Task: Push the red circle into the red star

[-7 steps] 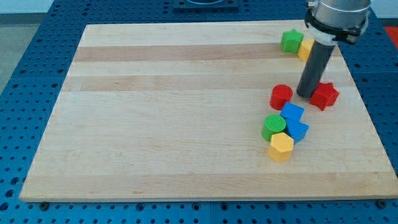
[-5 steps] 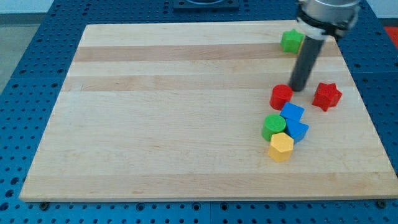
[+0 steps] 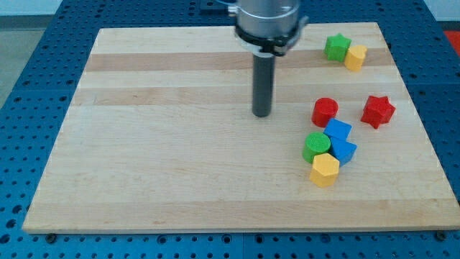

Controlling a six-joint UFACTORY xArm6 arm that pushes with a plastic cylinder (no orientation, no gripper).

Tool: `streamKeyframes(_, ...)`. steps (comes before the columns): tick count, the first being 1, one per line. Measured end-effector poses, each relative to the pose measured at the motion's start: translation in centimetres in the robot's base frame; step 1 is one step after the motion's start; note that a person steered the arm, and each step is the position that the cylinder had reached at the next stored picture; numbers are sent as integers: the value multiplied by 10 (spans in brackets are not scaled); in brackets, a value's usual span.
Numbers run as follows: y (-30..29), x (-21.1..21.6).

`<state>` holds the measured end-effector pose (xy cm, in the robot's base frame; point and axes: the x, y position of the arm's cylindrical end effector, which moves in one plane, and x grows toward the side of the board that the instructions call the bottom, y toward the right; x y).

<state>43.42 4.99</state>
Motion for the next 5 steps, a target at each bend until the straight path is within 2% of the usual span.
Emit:
streamKeyframes(1,37,7)
streamKeyframes(5,119,7)
